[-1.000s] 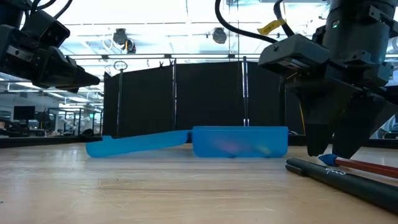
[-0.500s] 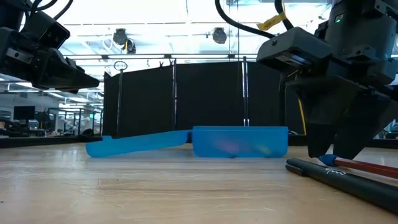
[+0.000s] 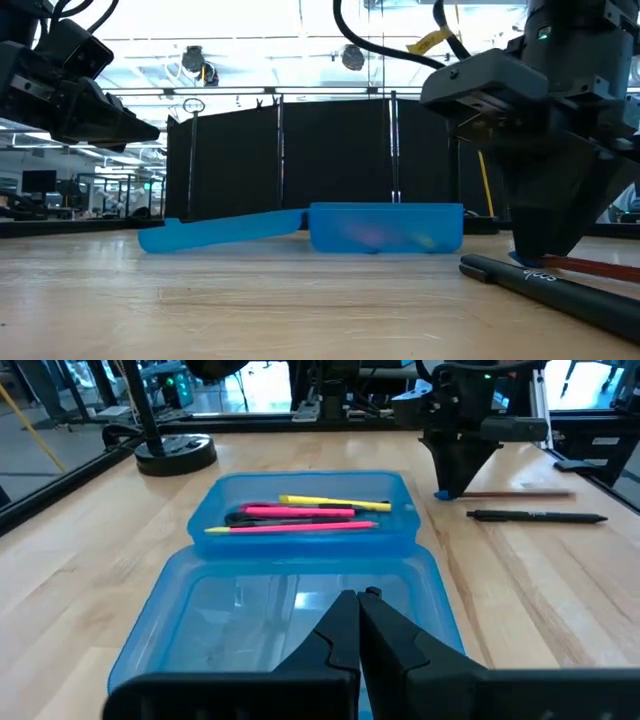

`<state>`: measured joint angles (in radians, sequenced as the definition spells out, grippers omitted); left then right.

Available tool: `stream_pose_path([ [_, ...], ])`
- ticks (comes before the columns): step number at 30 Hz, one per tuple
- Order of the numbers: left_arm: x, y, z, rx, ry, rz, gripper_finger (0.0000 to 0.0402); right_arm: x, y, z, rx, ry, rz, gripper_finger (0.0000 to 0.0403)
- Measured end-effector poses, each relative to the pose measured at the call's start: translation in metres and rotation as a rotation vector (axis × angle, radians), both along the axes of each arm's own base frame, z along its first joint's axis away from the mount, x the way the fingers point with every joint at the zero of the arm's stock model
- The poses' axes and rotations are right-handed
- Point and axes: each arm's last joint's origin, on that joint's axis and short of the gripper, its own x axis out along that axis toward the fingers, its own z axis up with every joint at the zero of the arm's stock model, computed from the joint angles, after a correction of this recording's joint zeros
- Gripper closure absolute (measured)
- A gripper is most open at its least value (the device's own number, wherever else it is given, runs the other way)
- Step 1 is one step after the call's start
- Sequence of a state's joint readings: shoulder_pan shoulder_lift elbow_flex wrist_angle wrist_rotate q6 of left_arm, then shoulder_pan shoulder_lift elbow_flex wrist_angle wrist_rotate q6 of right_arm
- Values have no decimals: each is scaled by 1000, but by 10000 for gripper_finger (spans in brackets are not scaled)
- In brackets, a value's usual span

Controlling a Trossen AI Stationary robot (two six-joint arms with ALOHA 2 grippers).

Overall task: Pick & place school supplies into a supply box
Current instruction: Put the brown pencil into the blue supply box

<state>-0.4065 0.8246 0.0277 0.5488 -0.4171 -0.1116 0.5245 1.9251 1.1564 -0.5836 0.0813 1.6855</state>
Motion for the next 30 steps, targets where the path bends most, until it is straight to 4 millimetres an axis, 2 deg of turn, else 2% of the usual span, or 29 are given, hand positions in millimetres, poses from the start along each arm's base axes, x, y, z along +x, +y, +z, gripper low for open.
stream_pose_path([
  [5, 0, -1, 0, -19, 2, -18, 396, 1, -3, 0, -12, 4, 48, 388],
  [12, 0, -1, 0, -52, 3, -23, 396, 2, -4, 3, -15, -16, 69, 388],
  [19, 0, -1, 0, -54, 3, -22, 396, -2, -7, 33, 4, -109, 72, 392],
  [23, 0, -1, 0, -53, 4, -22, 396, -5, -10, 60, 6, -195, 58, 393],
  [30, 0, -1, 0, -55, 4, -22, 396, -10, -17, 85, 45, -274, 37, 393],
])
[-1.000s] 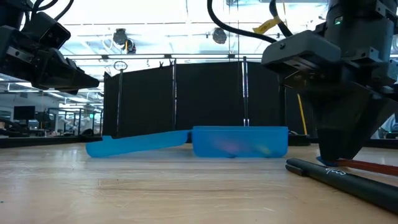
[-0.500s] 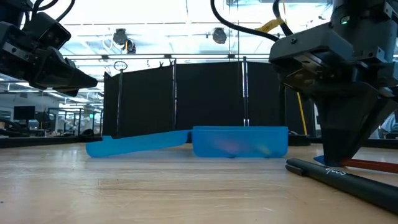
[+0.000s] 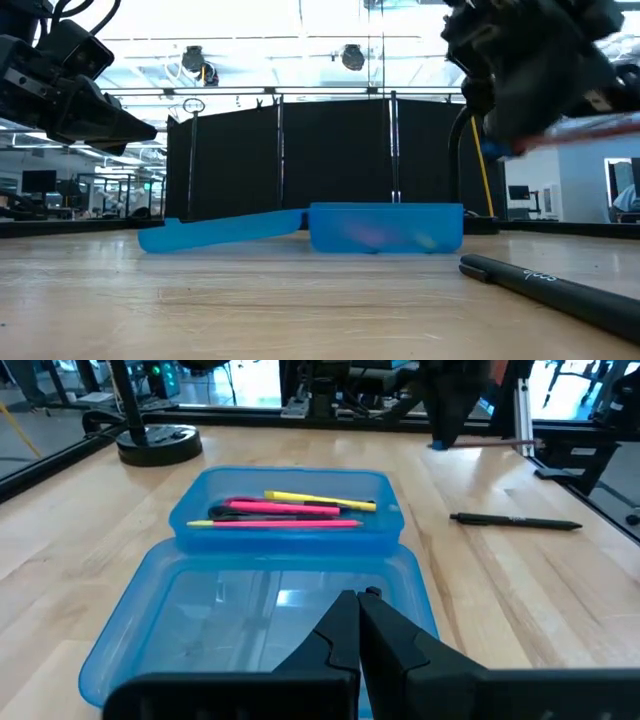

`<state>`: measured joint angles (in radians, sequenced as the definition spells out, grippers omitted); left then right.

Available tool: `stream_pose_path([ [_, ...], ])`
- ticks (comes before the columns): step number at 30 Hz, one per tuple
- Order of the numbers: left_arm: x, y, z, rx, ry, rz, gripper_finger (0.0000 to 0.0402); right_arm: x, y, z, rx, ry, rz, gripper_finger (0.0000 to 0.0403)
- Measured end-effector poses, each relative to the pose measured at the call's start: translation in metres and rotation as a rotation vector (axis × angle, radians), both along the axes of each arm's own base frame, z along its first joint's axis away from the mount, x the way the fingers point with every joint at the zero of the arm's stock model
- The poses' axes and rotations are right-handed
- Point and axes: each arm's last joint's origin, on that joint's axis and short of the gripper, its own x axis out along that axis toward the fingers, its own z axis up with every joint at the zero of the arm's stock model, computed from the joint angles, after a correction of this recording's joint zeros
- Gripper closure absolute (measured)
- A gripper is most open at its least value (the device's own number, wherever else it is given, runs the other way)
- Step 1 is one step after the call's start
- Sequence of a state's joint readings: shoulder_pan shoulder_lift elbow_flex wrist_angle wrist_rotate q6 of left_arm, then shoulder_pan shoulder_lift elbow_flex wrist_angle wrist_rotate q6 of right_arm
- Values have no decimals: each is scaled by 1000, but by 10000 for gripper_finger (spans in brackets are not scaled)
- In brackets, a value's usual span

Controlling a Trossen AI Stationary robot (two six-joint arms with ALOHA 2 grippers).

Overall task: Pick & place school supplies into a supply box
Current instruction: Put the brown pencil into the blue supply box

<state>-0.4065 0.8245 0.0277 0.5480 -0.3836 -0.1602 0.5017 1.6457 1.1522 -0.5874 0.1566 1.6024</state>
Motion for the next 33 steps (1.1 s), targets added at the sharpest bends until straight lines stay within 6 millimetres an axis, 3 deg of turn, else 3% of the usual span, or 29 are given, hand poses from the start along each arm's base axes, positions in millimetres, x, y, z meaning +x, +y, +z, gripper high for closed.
stream_pose_path([
  [5, 0, 0, 0, -1, -1, 1, 396, 4, -16, 27, 50, -132, -32, 393],
  [10, 0, 0, 0, -1, -1, 1, 396, 7, -45, 51, 54, -233, -67, 393],
  [17, 0, 0, -1, -23, 7, 7, 396, 18, -82, 67, 50, -339, -78, 393],
  [28, -1, 1, -3, -5, 27, 15, 396, 17, -135, 119, 6, -195, -149, 393],
  [33, -1, 1, -3, 22, 26, 8, 396, 26, -155, 116, -11, -98, -181, 393],
])
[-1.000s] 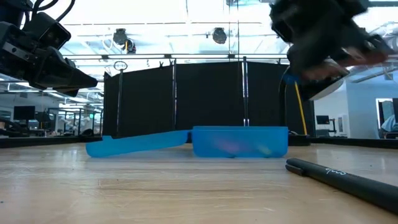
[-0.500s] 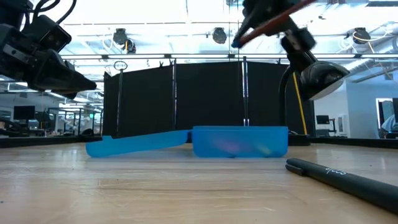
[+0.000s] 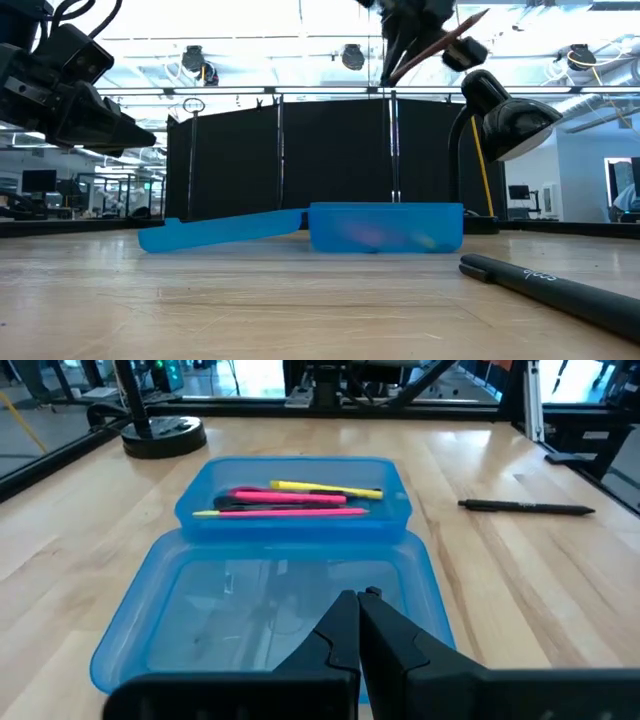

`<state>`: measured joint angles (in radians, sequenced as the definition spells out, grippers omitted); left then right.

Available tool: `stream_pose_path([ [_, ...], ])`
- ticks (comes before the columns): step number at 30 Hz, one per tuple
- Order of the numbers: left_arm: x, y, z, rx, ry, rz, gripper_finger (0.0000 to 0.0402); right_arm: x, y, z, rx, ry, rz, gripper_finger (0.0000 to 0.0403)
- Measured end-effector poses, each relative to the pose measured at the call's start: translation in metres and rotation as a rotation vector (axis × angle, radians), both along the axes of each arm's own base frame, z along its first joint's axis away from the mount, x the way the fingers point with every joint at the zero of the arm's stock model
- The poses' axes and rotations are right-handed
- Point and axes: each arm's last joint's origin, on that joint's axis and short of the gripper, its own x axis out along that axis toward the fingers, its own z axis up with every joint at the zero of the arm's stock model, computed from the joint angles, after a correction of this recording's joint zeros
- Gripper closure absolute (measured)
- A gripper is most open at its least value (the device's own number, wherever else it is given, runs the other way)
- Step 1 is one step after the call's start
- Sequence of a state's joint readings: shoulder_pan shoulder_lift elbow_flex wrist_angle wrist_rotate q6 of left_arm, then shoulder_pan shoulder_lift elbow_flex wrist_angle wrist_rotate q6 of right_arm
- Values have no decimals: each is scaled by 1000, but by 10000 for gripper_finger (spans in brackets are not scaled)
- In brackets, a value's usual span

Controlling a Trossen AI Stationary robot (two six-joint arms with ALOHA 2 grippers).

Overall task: Pick & place school supplies into a supply box
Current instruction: Put the brown pencil into the blue supply box

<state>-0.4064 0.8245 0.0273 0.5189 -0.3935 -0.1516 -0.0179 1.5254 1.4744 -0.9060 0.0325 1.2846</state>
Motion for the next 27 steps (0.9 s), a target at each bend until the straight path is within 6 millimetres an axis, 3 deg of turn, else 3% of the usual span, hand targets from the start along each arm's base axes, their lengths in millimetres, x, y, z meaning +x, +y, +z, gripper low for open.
stream_pose_path([
  [7, 0, 0, -2, 8, 18, 0, 396, 34, -28, -30, 45, -18, 36, 393],
  [15, -1, 0, -2, 24, 21, -4, 396, 73, -61, -82, 51, -33, 112, 393],
  [22, -1, 0, -3, 30, 29, -4, 396, 76, -75, -110, -63, 88, 145, 393],
  [27, -1, 0, -3, 27, 28, -4, 396, 78, -76, -111, -152, 95, 157, 393],
])
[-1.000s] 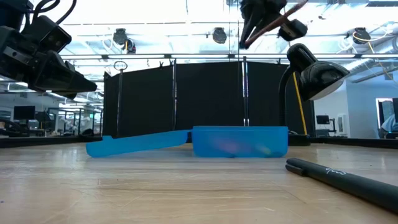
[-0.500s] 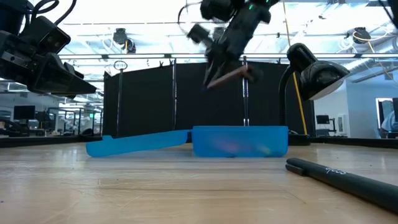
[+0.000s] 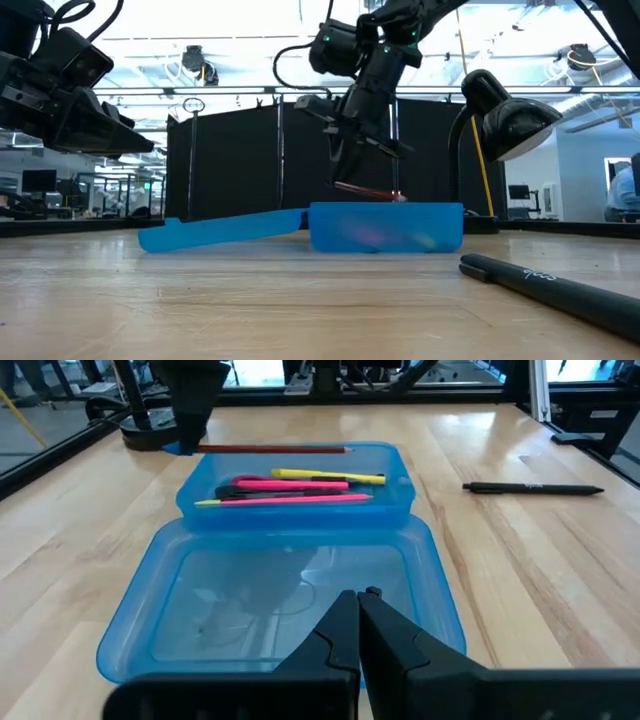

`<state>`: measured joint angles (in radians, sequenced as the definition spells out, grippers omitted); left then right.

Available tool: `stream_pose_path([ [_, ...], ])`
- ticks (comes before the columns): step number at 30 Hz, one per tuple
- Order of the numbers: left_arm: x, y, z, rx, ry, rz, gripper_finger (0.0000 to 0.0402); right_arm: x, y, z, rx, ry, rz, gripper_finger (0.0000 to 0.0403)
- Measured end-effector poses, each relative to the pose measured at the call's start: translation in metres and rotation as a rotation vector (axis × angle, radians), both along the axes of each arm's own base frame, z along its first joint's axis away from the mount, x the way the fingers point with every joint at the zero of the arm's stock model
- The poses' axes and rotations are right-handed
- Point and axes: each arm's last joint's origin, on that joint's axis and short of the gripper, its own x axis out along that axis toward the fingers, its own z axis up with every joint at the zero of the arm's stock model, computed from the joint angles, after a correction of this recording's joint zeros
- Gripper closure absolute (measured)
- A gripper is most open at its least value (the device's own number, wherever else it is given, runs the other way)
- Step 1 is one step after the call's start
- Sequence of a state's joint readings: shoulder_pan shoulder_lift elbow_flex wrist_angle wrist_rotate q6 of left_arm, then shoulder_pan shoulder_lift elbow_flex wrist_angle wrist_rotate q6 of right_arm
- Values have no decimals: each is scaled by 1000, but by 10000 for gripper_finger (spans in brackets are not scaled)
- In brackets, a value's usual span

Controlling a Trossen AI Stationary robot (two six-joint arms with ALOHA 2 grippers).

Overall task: Pick & place school supplies into a supply box
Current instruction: Put the brown pencil into the blue supply box

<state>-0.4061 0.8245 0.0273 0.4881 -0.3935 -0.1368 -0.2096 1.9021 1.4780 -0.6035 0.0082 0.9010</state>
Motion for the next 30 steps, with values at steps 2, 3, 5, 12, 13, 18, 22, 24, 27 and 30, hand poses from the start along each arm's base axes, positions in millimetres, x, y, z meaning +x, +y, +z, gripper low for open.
stream_pose_path([
  [2, 0, 0, 0, -3, -1, 0, 396, 1, 2, 1, -29, -6, 1, 393],
  [3, 0, 0, 0, -4, -1, 1, 396, 1, 3, 1, -37, -3, -1, 393],
  [5, 0, 0, 0, -5, -1, 1, 396, 1, 6, 0, -36, 6, 2, 393],
  [12, 0, 0, 0, -19, -2, 5, 396, -9, 15, -12, 1, 97, -38, 393],
  [13, 0, 0, 0, -19, -1, 5, 396, -10, 17, -16, 8, 110, -48, 393],
  [18, 0, 0, 0, -21, -2, 5, 396, -14, 23, -29, 22, 108, -73, 393],
  [22, 0, 0, 0, -21, -2, 5, 396, -14, 21, -34, 2, 86, -98, 393],
  [24, 0, 0, 0, -23, -2, 5, 396, -13, 19, -33, -2, 70, -106, 393],
  [27, 0, 0, 0, -24, -2, 5, 396, -12, 18, -33, -2, 59, -110, 393],
  [30, 0, 0, 0, -24, -2, 4, 396, -15, 18, -34, -7, 89, -129, 393],
])
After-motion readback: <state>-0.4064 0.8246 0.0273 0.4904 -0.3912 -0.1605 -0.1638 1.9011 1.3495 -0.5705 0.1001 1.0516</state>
